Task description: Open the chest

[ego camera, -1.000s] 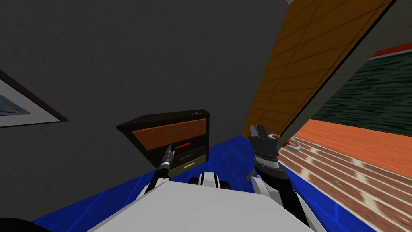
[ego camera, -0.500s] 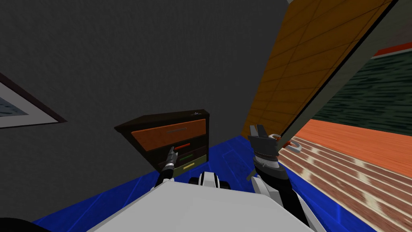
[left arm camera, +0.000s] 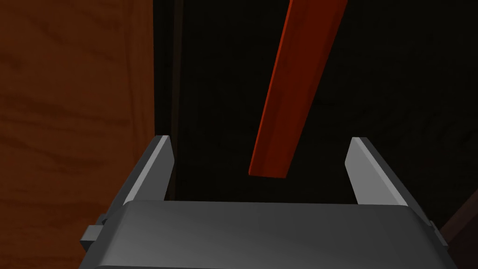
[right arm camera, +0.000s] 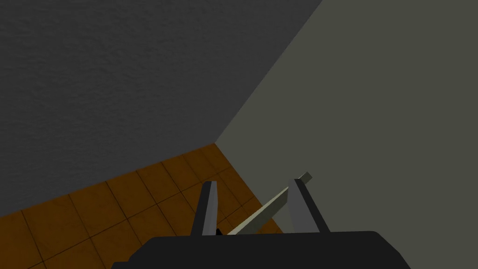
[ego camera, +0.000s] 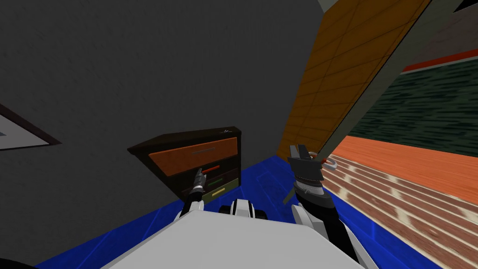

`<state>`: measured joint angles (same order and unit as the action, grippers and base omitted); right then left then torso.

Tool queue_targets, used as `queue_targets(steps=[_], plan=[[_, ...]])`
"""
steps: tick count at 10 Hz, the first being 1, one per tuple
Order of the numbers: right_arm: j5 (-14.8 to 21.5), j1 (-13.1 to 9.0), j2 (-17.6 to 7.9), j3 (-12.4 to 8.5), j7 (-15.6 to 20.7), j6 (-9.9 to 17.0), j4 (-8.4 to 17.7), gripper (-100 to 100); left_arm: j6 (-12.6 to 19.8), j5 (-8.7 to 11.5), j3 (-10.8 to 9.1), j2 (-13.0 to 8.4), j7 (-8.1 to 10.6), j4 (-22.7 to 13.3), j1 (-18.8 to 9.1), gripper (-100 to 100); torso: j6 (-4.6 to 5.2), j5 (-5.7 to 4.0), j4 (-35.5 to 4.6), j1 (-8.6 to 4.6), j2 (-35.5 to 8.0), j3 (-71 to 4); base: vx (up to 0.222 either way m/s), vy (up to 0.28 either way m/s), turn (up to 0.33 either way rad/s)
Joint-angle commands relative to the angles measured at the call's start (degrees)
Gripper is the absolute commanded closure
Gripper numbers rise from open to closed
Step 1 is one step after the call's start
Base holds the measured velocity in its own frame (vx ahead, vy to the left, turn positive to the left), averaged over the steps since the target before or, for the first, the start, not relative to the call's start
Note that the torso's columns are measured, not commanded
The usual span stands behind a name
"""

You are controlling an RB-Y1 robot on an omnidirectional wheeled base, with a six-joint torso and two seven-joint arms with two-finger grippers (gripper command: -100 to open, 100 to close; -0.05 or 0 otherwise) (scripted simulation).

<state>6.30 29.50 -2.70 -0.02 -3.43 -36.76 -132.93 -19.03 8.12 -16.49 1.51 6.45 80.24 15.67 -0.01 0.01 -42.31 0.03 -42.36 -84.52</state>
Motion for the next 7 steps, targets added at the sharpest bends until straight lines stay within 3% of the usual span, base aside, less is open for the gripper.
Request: queue_targets(steps=[1, 2, 3, 7], plan=[[0.0, 0.0, 0.0, 0.0, 0.0, 0.0, 0.0, 0, 0.66, 0.16, -2.49, 0.55, -1.33, -2.2, -3.25, -100, 0.01, 0.0, 0.02, 0.01, 0.06, -0.04, -0.052, 0.03, -0.094], [0.0, 0.0, 0.0, 0.0, 0.0, 0.0, 0.0, 0, 0.36, 0.13, -2.03, 0.38, -1.05, -2.12, -2.82, -100, 0.01, -0.01, 0.03, -0.03, 0.11, -0.07, -0.022, 0.013, -0.017], [0.0, 0.01, 0.0, 0.0, 0.0, 0.0, 0.0, 0, 0.02, 0.05, -0.51, 0.03, -0.28, -0.67, -0.68, 100, -0.01, -0.02, 0.05, -0.09, 0.18, -0.11, 0.033, -0.012, 0.15], [0.0, 0.02, 0.0, 0.0, 0.0, -0.01, -0.01, 0, -1.05, -0.14, 2.79, -0.85, 1.45, 1.87, 3.59, 100, 0.08, -0.08, -0.09, -0.16, -0.04, 0.02, 0.059, -0.027, 0.105]])
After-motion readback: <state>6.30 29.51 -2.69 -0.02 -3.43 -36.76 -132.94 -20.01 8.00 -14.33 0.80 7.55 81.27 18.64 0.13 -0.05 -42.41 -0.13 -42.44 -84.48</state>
